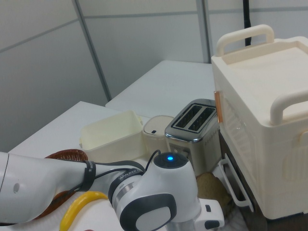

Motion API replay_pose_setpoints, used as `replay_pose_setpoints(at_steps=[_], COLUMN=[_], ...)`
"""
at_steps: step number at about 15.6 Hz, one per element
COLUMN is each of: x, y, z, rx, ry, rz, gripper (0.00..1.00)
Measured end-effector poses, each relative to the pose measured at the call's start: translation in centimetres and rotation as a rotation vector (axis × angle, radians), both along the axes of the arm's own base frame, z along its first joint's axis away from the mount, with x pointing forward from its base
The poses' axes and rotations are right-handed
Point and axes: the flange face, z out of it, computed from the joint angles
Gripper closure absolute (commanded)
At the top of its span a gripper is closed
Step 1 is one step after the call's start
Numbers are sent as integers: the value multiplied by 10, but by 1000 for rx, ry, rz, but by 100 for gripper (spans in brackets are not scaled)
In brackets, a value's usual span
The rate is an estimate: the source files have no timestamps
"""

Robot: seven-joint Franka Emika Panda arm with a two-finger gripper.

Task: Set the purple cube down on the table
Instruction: 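Lower the open gripper and close it on the purple cube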

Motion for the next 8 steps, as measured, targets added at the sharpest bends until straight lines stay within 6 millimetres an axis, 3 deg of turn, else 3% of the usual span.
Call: replay_pose_setpoints(at_steps=[5,8], x=[1,0], y=[-1,0], z=[16,46], rx=[9,29], ry=[-2,5], rz=[15,18], gripper=[100,100])
